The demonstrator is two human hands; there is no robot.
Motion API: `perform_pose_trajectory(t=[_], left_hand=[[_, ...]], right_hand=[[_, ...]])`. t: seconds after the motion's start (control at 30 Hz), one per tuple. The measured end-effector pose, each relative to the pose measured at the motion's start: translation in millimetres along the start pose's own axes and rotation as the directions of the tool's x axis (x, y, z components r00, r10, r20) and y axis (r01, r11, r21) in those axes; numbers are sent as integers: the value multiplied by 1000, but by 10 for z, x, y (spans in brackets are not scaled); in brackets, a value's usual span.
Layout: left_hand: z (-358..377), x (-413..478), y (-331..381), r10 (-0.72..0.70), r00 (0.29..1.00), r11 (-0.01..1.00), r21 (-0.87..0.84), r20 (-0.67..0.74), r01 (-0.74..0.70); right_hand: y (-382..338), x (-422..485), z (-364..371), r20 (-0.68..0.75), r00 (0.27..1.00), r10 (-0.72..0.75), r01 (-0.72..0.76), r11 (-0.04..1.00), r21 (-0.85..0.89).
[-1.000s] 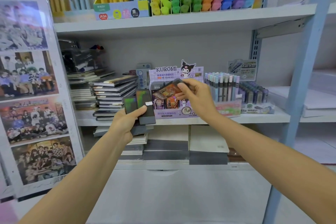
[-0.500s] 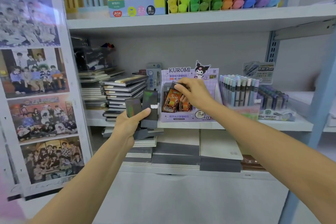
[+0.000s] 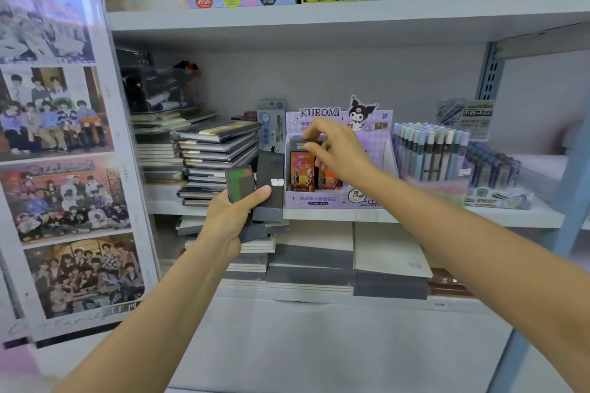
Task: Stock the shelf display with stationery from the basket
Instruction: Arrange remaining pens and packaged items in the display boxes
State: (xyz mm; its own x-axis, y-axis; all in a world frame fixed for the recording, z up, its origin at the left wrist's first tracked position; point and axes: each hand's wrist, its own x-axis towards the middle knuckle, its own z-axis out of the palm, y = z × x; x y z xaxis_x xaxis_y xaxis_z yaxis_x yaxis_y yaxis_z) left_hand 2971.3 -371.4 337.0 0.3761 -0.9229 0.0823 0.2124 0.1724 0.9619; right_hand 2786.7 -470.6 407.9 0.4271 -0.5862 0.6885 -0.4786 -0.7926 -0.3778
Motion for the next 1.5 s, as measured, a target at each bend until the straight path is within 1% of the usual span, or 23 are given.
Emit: perform_pose_trajectory(t=[0.13, 0.2, 0.3, 0.43, 0.47, 0.5, 0.57, 0.6, 0.67, 0.7, 0.73, 0.77, 0.87, 0.93, 1.03, 1.07, 1.1, 1.17, 1.23, 1.3, 1.4, 1.5], left_hand=[[20, -9, -12, -1, 1000, 1000, -4, -4, 1], [33, -20, -9, 1, 1000, 1000, -3, -3, -1], [75, -60, 0, 4, 1000, 1000, 7, -3, -4], [151, -148, 32, 0, 1000, 1000, 15, -1, 0], [166, -169, 43, 1, 1000, 1000, 13, -2, -1], [181, -191, 57, 0, 1000, 1000, 11, -4, 0], [223, -238, 84, -6, 1000, 1000, 9, -4, 6], [253, -262, 95, -14, 1000, 1000, 8, -1, 14], [338, -318, 117, -33, 999, 999, 7, 16, 33], [388, -346, 128, -40, 999, 999, 11, 36, 40], [443, -373, 135, -48, 997, 999, 16, 64, 47], [497, -400, 143, -59, 994, 998, 17, 92, 58], [622, -458, 158, -106, 987, 994, -9, 118, 108], [679, -491, 166, -136, 983, 990, -27, 121, 141], [741, -549, 170, -157, 968, 975, -129, 196, 184], [755, -564, 169, -155, 962, 971, -147, 225, 191], [765, -576, 167, -148, 959, 972, -146, 242, 186], [764, -583, 147, -94, 970, 990, -83, 224, 115], [736, -580, 127, -25, 984, 1000, 20, 175, 22], [696, -571, 116, 9, 991, 997, 79, 137, -20], [658, -557, 111, 27, 989, 996, 86, 145, -39], [656, -545, 88, 54, 987, 993, 93, 149, -68]], right_hand=[[62, -60, 41, -82, 997, 9, -7, 1000, 24], [71, -70, 23, -86, 996, 22, -19, 999, 40], [37, -45, -42, -30, 999, 38, -37, 999, 21], [-54, -60, -161, 91, 995, 39, -30, 995, -95], [-74, -101, -197, 94, 995, 39, -31, 995, -92], [-92, -165, -229, 78, 996, 33, -28, 998, -55], [-114, -356, -292, 38, 999, -39, 37, 997, 73], [-124, -474, -315, 53, 993, -107, 100, 986, 131], [-140, -713, -315, 158, 959, -234, 201, 959, 201], [-143, -807, -300, 211, 940, -270, 228, 953, 200], [-138, -875, -284, 232, 931, -283, 243, 952, 188], [-130, -922, -275, 215, 936, -279, 243, 953, 179], [-134, -986, -337, 71, 965, -253, 236, 953, 190], [-138, -1004, -392, 4, 960, -279, 274, 946, 172], [-127, -1005, -436, -124, 939, -321, 336, 933, 127], [-115, -998, -448, -190, 932, -308, 334, 935, 119], [-106, -987, -462, -256, 930, -265, 305, 944, 129], [-91, -960, -497, -330, 938, -111, 194, 953, 231], [-74, -936, -533, -317, 947, 50, 80, 920, 383], [-59, -914, -559, -290, 945, 152, 12, 870, 493], [-57, -895, -564, -264, 940, 218, -33, 826, 563], [-80, -879, -547, -191, 941, 278, -91, 753, 651]])
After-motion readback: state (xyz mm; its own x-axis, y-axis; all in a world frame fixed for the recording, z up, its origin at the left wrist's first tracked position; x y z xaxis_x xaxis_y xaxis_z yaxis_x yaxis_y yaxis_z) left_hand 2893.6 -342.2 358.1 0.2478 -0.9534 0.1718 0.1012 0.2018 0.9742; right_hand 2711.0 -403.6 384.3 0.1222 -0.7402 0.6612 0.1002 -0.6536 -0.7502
